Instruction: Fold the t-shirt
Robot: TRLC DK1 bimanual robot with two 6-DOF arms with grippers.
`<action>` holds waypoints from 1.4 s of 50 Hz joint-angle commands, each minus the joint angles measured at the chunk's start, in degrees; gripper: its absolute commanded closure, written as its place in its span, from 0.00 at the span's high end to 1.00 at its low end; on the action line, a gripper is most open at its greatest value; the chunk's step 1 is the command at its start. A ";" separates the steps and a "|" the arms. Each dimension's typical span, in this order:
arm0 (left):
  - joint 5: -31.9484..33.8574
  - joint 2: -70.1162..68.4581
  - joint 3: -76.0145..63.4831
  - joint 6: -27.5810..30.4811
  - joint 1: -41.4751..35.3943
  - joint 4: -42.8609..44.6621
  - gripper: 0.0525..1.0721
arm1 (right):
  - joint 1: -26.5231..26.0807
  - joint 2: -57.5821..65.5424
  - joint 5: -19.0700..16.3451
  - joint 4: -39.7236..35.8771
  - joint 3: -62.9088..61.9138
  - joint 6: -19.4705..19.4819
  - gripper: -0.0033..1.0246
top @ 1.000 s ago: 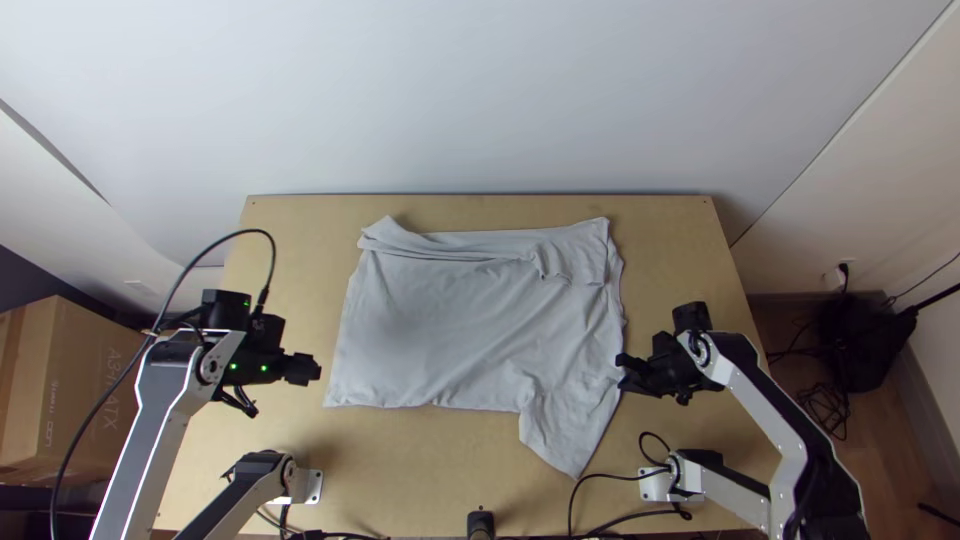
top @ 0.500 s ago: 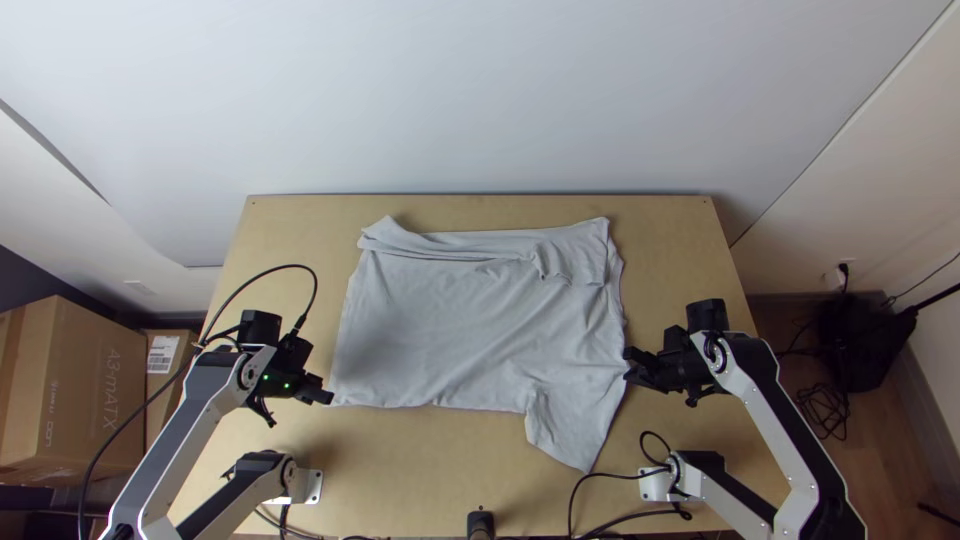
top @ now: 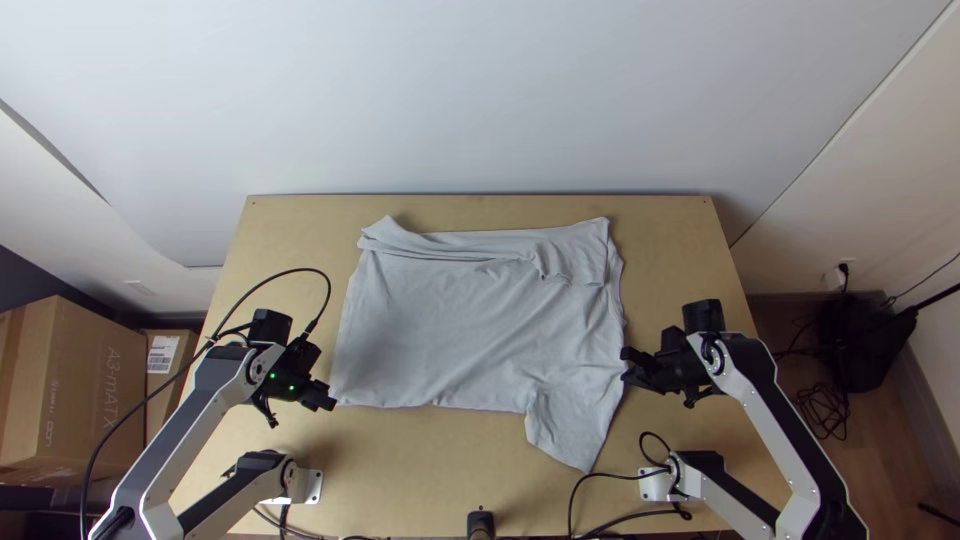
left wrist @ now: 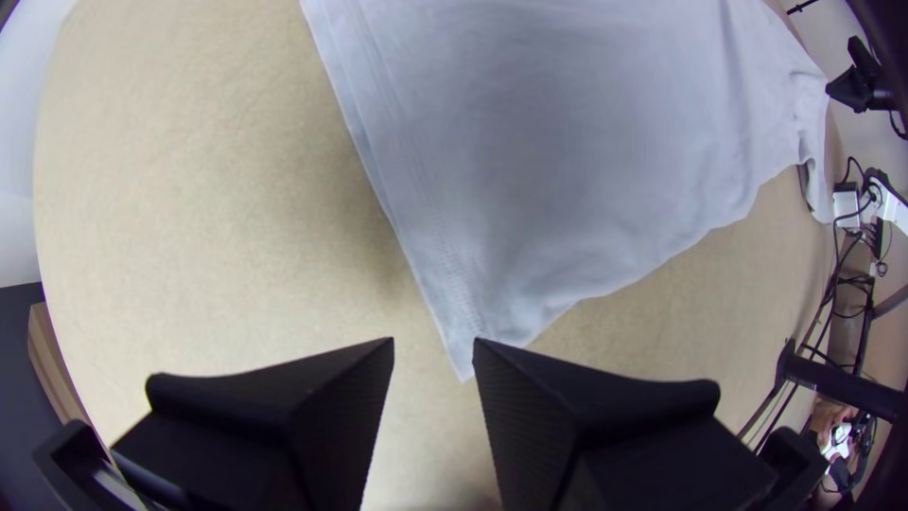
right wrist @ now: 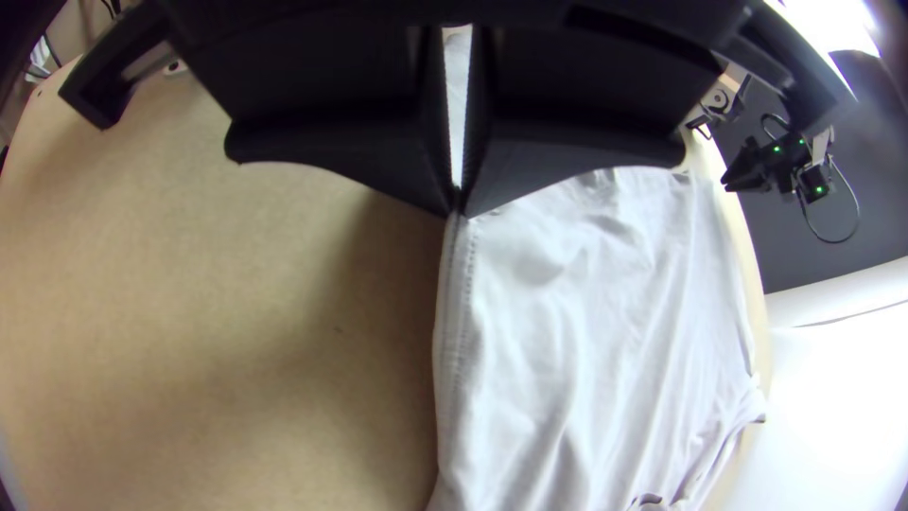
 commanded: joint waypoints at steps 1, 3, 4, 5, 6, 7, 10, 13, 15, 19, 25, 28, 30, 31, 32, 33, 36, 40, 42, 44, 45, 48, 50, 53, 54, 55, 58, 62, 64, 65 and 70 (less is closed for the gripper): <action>0.72 0.90 -0.52 0.36 -0.66 -0.64 0.49 | 0.99 -0.79 0.15 -0.90 -1.01 1.54 0.03; 1.07 1.34 -0.69 0.45 -0.75 -0.55 0.50 | 1.25 -0.79 0.15 -0.90 -1.19 1.71 0.03; 1.16 1.51 -0.69 0.45 -0.92 -0.46 0.50 | 1.25 -0.79 0.15 -0.90 -1.19 1.80 0.03; 1.25 1.86 -0.69 0.45 -1.01 -0.37 0.50 | 1.43 -0.79 0.15 -0.90 -1.28 1.89 0.03; 1.42 2.13 -0.69 0.45 -1.10 -0.37 0.50 | 1.52 -0.79 0.15 -0.90 -1.28 1.89 0.03; 1.60 2.30 -0.69 0.45 -1.19 -0.37 0.50 | 1.52 -0.79 0.15 -0.90 -1.28 1.89 0.03; 2.13 2.48 -0.69 0.54 -1.36 -0.29 0.50 | 1.60 -0.70 0.15 -0.90 -1.37 1.89 0.03; 2.30 3.01 -0.69 0.54 -1.45 -0.20 0.50 | 1.60 -0.70 0.15 -0.90 -1.28 1.89 0.03; 2.30 3.45 -0.69 0.54 -1.54 -0.11 0.51 | 1.69 -0.70 0.24 -0.81 -1.28 1.89 0.03; 2.21 4.50 -0.69 0.63 -1.71 -0.20 0.54 | 1.87 -0.35 0.24 -0.81 -1.10 1.89 0.03; 2.21 4.76 -1.31 0.98 -2.86 -0.11 0.55 | 2.57 0.36 0.41 -0.63 -0.05 1.89 0.03; 2.21 5.38 -1.31 1.07 -3.21 -0.11 0.58 | 2.66 0.88 0.59 -0.63 0.74 2.06 0.03; 2.21 5.82 -1.31 1.15 -3.38 -0.11 0.58 | 2.66 0.97 0.59 -0.63 0.92 2.42 0.03; 2.21 5.99 -1.31 1.15 -3.38 -0.02 0.58 | 2.66 0.97 0.59 -0.63 1.01 2.59 0.03; 2.21 6.26 -1.31 1.15 -3.47 0.15 0.58 | 2.75 0.97 0.59 -0.54 1.01 2.68 0.03; 2.21 6.70 -1.48 1.15 -3.65 0.24 0.58 | 2.83 0.97 0.59 -0.46 1.01 2.77 0.03; 2.21 7.40 -1.57 1.15 -4.00 0.59 0.58 | 3.01 0.97 0.59 -0.46 1.09 2.94 0.03; 2.21 8.54 -1.66 1.15 -4.53 0.94 0.58 | 2.92 0.88 0.68 -0.46 1.18 3.03 0.03; 2.21 9.07 -1.66 1.15 -4.61 1.21 0.58 | 2.75 0.71 0.59 -0.46 1.27 2.94 0.03; 2.21 9.60 -1.66 1.15 -4.96 1.30 0.57 | 2.66 0.44 0.68 -0.46 1.18 2.94 0.03; 2.21 9.77 -1.75 1.15 -5.14 1.65 0.54 | 2.66 0.36 0.68 -0.46 1.18 2.94 0.03; 2.21 10.21 -2.01 1.33 -5.32 2.53 0.38 | 2.57 0.27 0.68 -0.46 1.18 2.94 0.03; 2.21 10.48 -2.27 1.68 -5.67 2.88 0.19 | 2.48 0.09 0.68 -0.46 1.09 2.94 0.03; 2.21 10.39 -2.54 1.77 -5.76 4.46 0.03 | 2.22 0.00 0.68 -0.46 1.09 2.94 0.03; 2.21 10.39 -2.54 1.94 -5.67 4.64 0.03 | 2.04 -0.08 0.68 -0.46 1.09 2.86 0.03; 2.30 10.39 -2.54 2.30 -5.58 4.81 0.03 | 1.95 -0.17 0.68 -0.46 1.09 2.86 0.03; 2.57 10.39 -2.27 2.47 -4.53 6.74 0.03 | 1.69 -0.61 0.76 -0.46 1.18 2.68 0.03; 5.03 10.39 -0.16 2.56 -1.36 7.18 0.03 | 1.08 -1.58 0.68 -0.46 1.18 2.59 0.03; 6.96 10.48 1.77 1.42 0.92 7.27 0.03 | 0.55 -2.28 0.68 -0.37 1.27 2.42 0.03; 7.93 10.48 2.74 0.54 1.71 7.18 0.03 | 0.20 -2.54 0.68 -0.37 1.18 2.42 0.03; 8.63 10.83 6.16 -4.82 4.00 6.83 0.03 | -2.00 -3.69 0.76 -1.07 1.53 0.75 0.03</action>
